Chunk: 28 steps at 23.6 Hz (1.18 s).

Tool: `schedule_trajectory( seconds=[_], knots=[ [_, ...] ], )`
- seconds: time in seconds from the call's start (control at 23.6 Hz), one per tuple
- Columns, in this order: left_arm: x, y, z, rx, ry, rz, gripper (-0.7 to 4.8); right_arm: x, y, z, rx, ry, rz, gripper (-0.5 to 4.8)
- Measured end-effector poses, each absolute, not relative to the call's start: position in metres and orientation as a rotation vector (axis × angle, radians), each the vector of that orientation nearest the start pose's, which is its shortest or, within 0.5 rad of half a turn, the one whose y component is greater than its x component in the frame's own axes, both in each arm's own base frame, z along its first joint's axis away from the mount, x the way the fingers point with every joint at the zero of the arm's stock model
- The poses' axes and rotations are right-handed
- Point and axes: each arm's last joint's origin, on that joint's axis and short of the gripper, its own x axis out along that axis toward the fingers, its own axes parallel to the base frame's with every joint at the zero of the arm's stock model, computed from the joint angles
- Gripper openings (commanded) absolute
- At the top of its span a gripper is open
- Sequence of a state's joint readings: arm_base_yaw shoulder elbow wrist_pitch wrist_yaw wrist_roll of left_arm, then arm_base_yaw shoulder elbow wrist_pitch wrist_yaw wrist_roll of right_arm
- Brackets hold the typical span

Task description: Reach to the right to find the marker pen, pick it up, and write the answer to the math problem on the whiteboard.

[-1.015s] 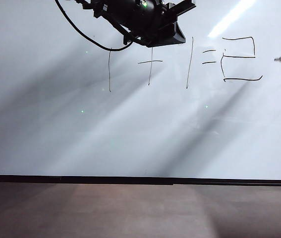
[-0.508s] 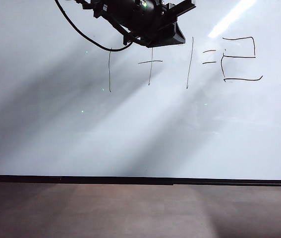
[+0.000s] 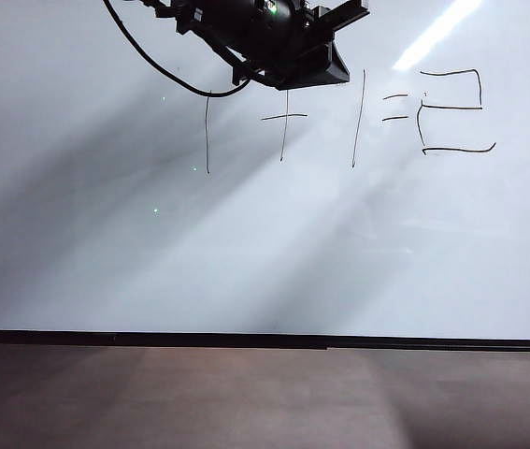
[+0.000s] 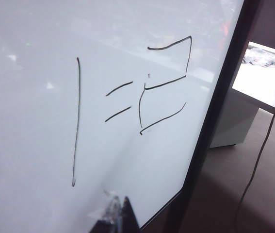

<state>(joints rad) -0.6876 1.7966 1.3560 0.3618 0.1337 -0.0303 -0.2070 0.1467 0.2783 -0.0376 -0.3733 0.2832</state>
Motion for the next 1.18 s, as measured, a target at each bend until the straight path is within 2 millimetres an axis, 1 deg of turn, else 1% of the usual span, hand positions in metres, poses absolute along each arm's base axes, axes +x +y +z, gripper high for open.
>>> schedule_trajectory(
  seconds=[0.21,0.3,1.18],
  knots=[
    [0.324,-0.271,0.303,-0.007,0.09,-0.82,-0.04,0.083,-0.009,0.22,0.253,-0.102,0.104,-0.07],
    [0.324,-0.271,0.303,-0.007,0.09,-0.819,-0.05,0.082,-0.009,0.217,0.252,-0.11,0.101,-0.07],
    [0.324,-0.271,0.302,-0.004,0.098,-0.819,-0.04,0.082,-0.009,0.217,0.252,-0.109,0.1,-0.06]
  ],
)
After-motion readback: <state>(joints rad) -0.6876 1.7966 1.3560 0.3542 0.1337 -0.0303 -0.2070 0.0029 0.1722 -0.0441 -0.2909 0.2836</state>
